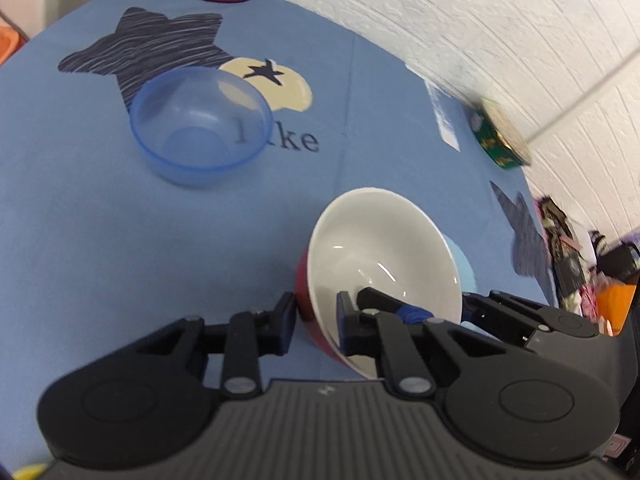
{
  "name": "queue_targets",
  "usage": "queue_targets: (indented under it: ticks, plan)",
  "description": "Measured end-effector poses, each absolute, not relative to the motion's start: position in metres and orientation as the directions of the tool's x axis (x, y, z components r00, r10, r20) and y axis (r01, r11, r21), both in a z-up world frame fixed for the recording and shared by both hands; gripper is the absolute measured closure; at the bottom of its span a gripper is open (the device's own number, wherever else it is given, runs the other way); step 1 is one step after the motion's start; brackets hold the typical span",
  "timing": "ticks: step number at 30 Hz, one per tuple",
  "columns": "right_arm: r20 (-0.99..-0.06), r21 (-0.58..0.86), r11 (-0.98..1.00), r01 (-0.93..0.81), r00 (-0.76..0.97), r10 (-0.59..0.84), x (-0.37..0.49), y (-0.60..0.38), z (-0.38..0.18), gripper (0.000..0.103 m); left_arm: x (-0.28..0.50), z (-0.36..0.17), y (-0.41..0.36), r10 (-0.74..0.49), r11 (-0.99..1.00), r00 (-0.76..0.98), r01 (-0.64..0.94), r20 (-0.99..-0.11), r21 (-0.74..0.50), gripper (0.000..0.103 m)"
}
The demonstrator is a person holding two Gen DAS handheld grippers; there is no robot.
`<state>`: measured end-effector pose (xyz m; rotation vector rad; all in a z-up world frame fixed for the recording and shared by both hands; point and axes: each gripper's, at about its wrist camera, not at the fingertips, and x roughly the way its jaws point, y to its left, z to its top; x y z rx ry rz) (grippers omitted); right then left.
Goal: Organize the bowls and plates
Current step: 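Carry the red bowl with both tools and lower it into the steel bowl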
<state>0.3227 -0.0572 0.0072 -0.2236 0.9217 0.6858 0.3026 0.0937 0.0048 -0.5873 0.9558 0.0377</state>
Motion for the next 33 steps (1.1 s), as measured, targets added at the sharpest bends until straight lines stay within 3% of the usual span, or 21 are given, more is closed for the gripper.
queue_targets:
  ticks: [9, 19, 27, 29, 31, 33]
  plan:
    - [-0.783, 0.045, 0.812, -0.582, 0.484, 0.391, 0.237, -0.117, 0.050, 0.083, 0.220, 0.044, 0.036, -0.327, 0.839, 0.584, -0.182, -0.743, -0.513, 0.093]
    - [-0.826, 0.019, 0.847, -0.531, 0.469, 0.312, 0.161, -0.161, 0.023, 0.082, 0.155, 0.012, -0.018, -0.396, 0.848, 0.489, -0.132, -0.778, -0.514, 0.093]
    - [-0.835, 0.045, 0.857, -0.514, 0.452, 0.315, 0.158, -0.167, 0.002, 0.080, 0.151, -0.008, -0.028, -0.381, 0.864, 0.478, -0.120, -0.791, -0.489, 0.092]
    - [-0.830, 0.039, 0.864, -0.502, 0.465, 0.308, 0.156, -0.168, 0.003, 0.081, 0.153, -0.006, -0.027, -0.384, 0.865, 0.487, -0.109, -0.784, -0.491, 0.082]
    - [-0.823, 0.029, 0.871, -0.491, 0.483, 0.299, 0.158, -0.171, 0.005, 0.080, 0.152, 0.001, -0.024, -0.395, 0.860, 0.517, -0.082, -0.760, -0.504, 0.052]
    - [-0.813, 0.035, 0.875, -0.482, 0.495, 0.306, 0.158, -0.175, 0.009, 0.080, 0.148, 0.011, -0.023, -0.390, 0.868, 0.549, -0.049, -0.739, -0.495, 0.044]
